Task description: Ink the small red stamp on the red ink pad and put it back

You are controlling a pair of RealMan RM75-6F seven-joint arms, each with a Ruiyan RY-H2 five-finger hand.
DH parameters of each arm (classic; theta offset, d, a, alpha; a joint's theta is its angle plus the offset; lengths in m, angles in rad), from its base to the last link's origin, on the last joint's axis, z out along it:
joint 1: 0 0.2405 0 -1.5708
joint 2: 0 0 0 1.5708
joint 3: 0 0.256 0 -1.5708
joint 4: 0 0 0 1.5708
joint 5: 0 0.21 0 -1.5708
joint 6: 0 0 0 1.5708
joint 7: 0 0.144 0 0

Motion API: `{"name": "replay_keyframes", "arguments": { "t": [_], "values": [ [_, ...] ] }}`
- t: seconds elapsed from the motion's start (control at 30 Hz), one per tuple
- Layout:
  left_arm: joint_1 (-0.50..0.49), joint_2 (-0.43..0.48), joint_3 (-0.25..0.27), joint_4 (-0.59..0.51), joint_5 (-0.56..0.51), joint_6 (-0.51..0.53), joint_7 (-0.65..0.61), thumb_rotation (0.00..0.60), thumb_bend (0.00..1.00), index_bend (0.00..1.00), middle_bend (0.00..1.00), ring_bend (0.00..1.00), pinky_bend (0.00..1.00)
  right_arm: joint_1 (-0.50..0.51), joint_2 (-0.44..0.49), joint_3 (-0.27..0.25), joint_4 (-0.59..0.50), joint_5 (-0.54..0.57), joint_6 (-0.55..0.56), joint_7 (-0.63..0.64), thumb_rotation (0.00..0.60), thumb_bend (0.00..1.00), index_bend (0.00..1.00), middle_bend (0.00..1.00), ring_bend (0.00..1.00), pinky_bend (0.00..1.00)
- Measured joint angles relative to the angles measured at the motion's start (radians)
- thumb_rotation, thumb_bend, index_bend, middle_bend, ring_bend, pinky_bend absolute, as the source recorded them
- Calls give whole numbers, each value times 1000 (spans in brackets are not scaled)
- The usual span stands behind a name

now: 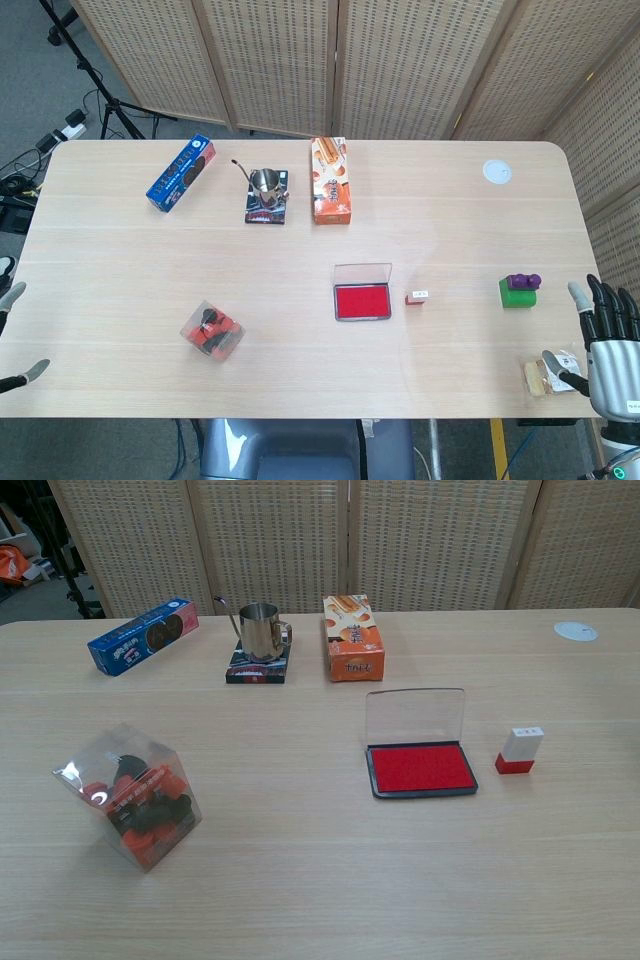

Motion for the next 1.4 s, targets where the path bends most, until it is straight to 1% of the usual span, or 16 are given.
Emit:
{"name": "replay_keyframes", "arguments": {
  "t": [0.3,0.37,0.4,0.47,0.5,0.53,0.6,0.63,0.73,0.8,0.87,0.93,1.07,1.17,1.3,1.4],
  "values": [
    [4,8,-2,-2,-2,7,-20,600,0,0,0,0,0,9,-6,-3,12,-4,-21,8,600,0,0,1,0,0],
    [2,8,-2,-3,-3,4,-20,600,0,0,0,0,0,17,-8,-1,20,-9,-29,19,600,0,0,42,18,3],
    [1,8,-3,-3,-4,2,-19,600,0,0,0,0,0,22,-9,0,26,-14,-31,24,600,0,0,97,65,29],
    [-2,9,-5,-5,-9,-5,-18,600,0,0,0,0,0,36,-16,6,52,-28,-35,29,600,0,0,229,216,130],
    [-4,9,-5,-7,-10,-8,-17,600,0,0,0,0,0,44,-20,9,68,-34,-38,29,600,0,0,327,325,238],
    [-5,9,-6,-8,-10,-9,-15,600,0,0,0,0,0,53,-24,13,86,-40,-44,31,600,0,0,394,394,319],
    [-7,7,-8,-9,-13,-12,-6,600,0,0,0,0,0,86,-31,21,130,-54,-68,42,600,0,0,570,560,576],
    [-10,5,-9,-11,-20,-20,4,600,0,0,0,0,0,103,-32,24,143,-57,-87,53,600,0,0,632,621,679],
    [-20,0,-16,-21,-48,-46,40,600,0,0,0,0,0,164,-26,33,155,-59,-180,93,600,0,0,756,773,900],
    [-26,-4,-21,-27,-64,-60,56,600,0,0,0,0,0,209,-20,38,151,-50,-263,121,600,0,0,823,861,978],
    [-33,-6,-27,-30,-78,-73,60,600,0,0,0,0,0,256,-18,48,149,-31,-343,137,600,0,0,873,919,1000],
    [-38,-6,-32,-32,-93,-85,57,600,0,0,0,0,0,296,-24,58,152,-3,-401,128,600,0,0,902,948,1000],
    [-44,-4,-43,-32,-113,-93,48,600,0,0,0,0,0,364,-62,73,163,62,-496,89,600,0,0,923,964,1000],
    [-50,-7,-45,-30,-119,-105,50,600,0,0,0,0,0,396,-90,79,173,86,-534,67,600,0,19,930,972,1000],
    [-64,-15,-48,-27,-137,-134,69,600,0,0,0,0,0,426,-105,79,180,101,-575,40,600,0,171,937,974,1000],
    [-72,-21,-53,-25,-149,-144,83,600,0,0,0,0,0,446,-111,77,183,118,-606,23,600,0,244,937,974,1000]
  ]
}}
